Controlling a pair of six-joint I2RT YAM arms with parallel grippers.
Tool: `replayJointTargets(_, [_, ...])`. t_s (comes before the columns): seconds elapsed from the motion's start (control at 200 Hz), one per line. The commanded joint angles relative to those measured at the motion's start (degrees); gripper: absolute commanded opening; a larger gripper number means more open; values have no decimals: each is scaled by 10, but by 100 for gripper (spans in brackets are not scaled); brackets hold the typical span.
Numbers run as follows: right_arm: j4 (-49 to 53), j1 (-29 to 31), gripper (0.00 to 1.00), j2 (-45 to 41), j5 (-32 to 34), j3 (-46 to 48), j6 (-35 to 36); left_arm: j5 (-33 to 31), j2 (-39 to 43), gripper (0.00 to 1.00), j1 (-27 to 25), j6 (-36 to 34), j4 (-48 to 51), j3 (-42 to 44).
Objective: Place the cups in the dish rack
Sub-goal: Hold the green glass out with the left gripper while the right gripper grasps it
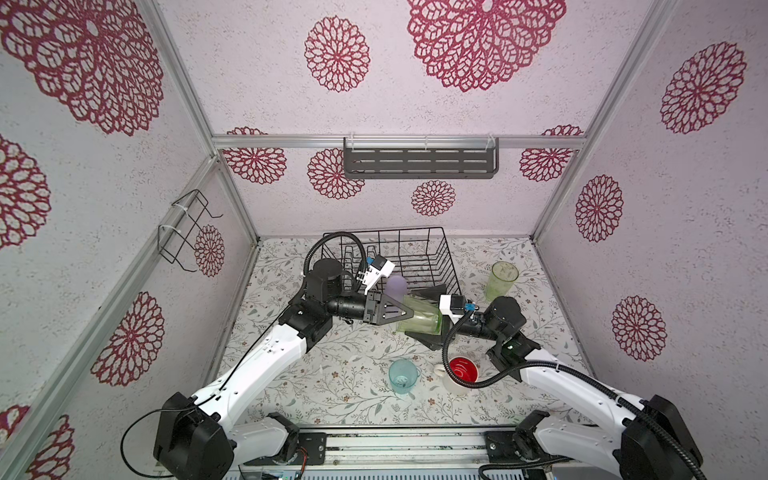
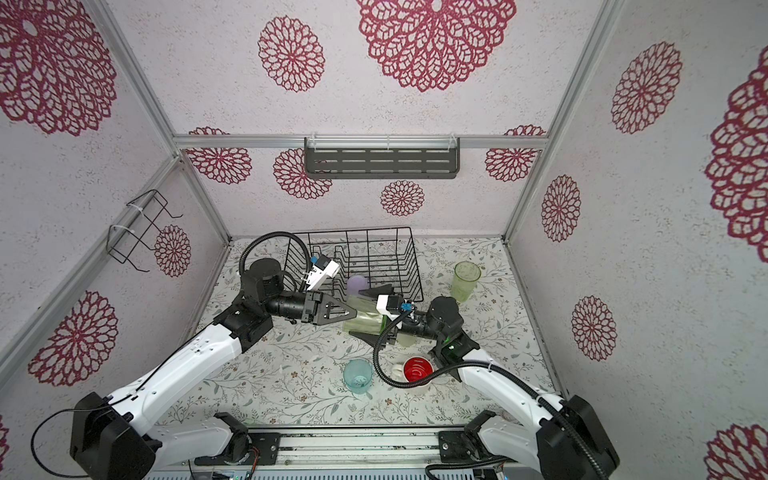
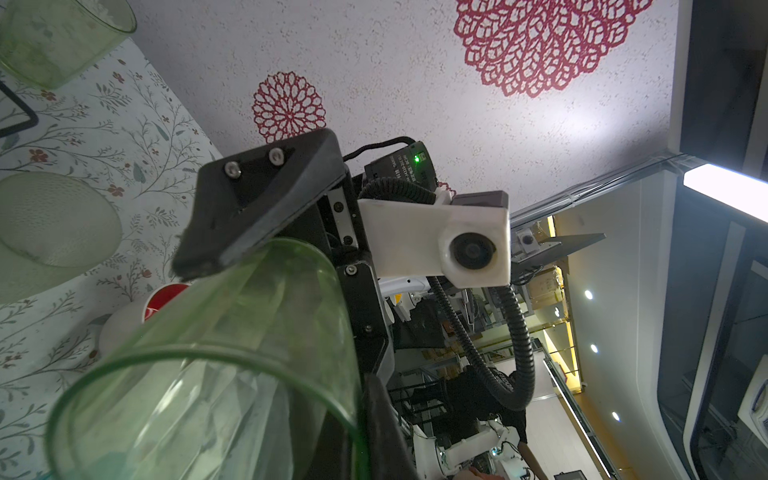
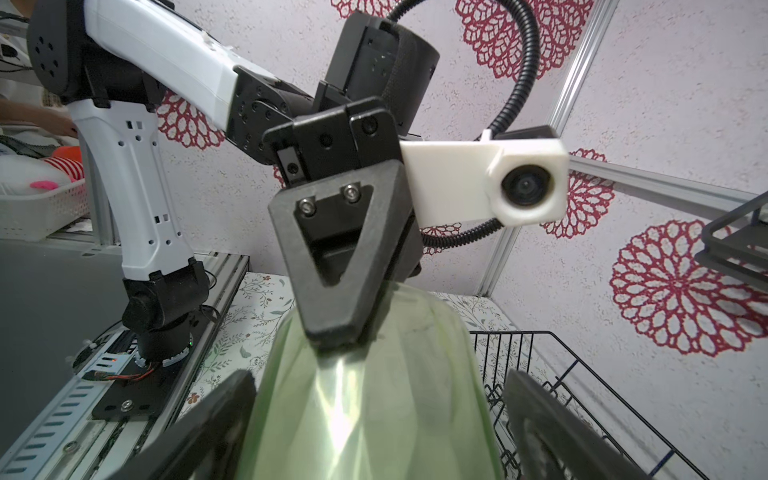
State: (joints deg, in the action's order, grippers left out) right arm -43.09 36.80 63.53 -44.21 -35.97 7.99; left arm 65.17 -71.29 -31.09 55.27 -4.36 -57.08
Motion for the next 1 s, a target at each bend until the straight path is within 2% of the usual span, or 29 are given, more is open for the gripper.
replayJointTargets(0.0, [7,-1,97,-22,10,-2,24,12,-2,7,-7,8,-35,-27])
replayJointTargets(0.195, [1,-1,88,-24,15,0,20,14,-5,7,-11,16,-55,-30])
replayJointTargets(0.36, [-61,-1,90,-20,25,22,0,13,4,7,-13,32,-84,-25])
replayJointTargets(0.606, [-43,-1,81,-29,10,10,2,8,-7,10,-13,26,-71,-28])
replayJointTargets(0.711, [-41,-1,82,-35,12,10,2,6,-16,10,-12,24,-61,-33])
replayJointTargets(0.861, [-73,-1,91,-38,25,21,-8,7,-24,11,-11,22,-56,-36])
replayJointTargets(0.996, [-65,-1,92,-39,25,20,-6,8,-34,11,-12,22,-36,-50])
